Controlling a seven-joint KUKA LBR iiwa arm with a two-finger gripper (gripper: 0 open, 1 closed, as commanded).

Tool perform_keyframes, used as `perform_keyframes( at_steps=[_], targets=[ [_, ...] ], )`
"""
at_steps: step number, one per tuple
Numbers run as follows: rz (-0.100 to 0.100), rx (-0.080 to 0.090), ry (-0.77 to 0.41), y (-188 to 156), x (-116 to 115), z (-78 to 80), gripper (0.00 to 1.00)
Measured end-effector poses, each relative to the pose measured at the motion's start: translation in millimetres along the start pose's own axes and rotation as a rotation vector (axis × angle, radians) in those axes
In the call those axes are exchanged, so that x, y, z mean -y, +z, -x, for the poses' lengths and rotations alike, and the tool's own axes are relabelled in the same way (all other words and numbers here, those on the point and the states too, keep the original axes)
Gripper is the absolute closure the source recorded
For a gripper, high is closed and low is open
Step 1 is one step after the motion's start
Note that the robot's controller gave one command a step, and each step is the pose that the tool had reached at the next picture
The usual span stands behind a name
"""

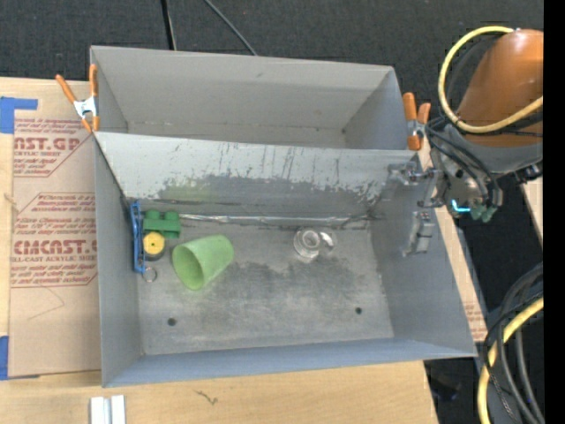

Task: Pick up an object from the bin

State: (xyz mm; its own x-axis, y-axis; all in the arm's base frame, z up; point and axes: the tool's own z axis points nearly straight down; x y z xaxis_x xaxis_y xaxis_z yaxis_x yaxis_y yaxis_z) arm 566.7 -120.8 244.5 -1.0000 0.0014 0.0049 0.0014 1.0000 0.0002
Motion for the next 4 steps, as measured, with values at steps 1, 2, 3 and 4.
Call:
perform_keyframes(
  at_steps=[1,2,3,4],
  targets=[
    [0.000,0.009,-0.216,177,-61,27.1,0.00],
    [0.000,0.007,0.063,144,-84,5.7,0.00],
    [-0.001,0.009,-0.321,123,-88,13.8,0.00],
    [0.001,0.011,-0.283,176,-83,18.9,0.00]
  ],
)
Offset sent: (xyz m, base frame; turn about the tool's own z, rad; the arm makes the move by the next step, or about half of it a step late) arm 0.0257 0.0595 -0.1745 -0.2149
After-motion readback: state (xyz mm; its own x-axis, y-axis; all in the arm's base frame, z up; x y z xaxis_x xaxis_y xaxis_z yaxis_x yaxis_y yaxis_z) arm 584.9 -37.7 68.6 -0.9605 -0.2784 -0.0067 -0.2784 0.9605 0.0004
